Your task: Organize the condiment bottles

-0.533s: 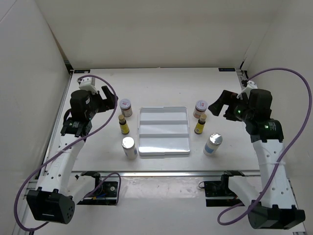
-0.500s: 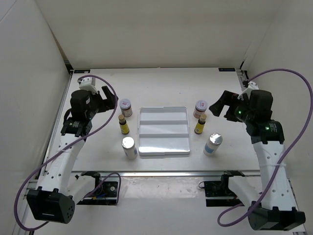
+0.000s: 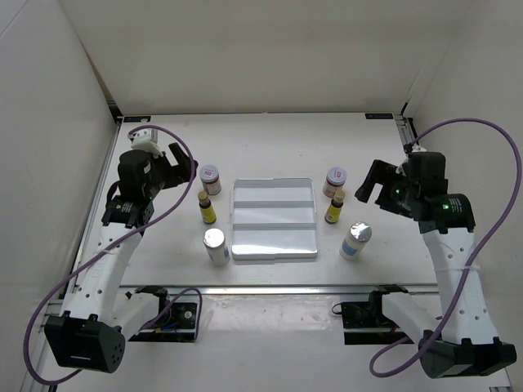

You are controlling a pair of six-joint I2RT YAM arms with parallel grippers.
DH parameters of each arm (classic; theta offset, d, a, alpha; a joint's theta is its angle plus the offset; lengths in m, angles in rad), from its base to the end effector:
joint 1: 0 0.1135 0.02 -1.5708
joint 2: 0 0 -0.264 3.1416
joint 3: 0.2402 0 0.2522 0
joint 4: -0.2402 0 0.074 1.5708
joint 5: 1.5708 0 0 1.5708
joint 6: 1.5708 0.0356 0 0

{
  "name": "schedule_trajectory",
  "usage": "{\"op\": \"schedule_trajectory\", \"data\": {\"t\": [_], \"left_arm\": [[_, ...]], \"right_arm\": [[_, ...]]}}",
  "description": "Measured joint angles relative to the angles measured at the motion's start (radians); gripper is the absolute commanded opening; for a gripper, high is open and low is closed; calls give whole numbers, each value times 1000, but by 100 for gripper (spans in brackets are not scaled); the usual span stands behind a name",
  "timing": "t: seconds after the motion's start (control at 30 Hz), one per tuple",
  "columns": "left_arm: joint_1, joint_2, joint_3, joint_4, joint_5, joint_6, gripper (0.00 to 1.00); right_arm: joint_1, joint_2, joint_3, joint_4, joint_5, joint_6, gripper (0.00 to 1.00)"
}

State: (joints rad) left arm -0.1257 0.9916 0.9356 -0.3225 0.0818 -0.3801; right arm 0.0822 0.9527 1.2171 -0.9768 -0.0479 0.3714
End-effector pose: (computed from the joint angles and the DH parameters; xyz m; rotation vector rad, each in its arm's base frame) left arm 0.2230 -0.0311 0.3402 -0.1956 1.9609 -0.4125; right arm 0.1700 0.0157 0.3790 0.3064 2.2788 0.2903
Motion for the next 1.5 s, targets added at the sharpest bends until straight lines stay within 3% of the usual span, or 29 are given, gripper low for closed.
{"op": "schedule_trajectory", "data": {"t": [0.2, 0.5, 0.83, 1.03, 1.17, 1.3, 1.43, 1.5], "left_arm": [[0, 0, -5, 1, -11, -4, 100], [0, 0, -10, -13, -19, -6, 100], [0, 0, -10, -14, -33, -6, 100], [0, 0, -10, -15, -42, -6, 100], [0, 0, -10, -15, -44, -6, 100], [0, 0, -10, -16, -45, -6, 100], [0, 0, -10, -16, -45, -6, 100], [0, 0, -10, -16, -45, -6, 100]], "right_arm": [[23, -10, -6, -86, 111, 14, 100], [31, 29, -193, -100, 116, 64, 100], [98, 98, -201, -68, 121, 97, 96], [116, 94, -260, -41, 111, 153, 78], [129, 72, -319, -42, 103, 195, 71], [136, 35, -332, -49, 106, 211, 51], [137, 23, -329, -66, 122, 220, 24], [142, 21, -306, -90, 127, 220, 19]]}}
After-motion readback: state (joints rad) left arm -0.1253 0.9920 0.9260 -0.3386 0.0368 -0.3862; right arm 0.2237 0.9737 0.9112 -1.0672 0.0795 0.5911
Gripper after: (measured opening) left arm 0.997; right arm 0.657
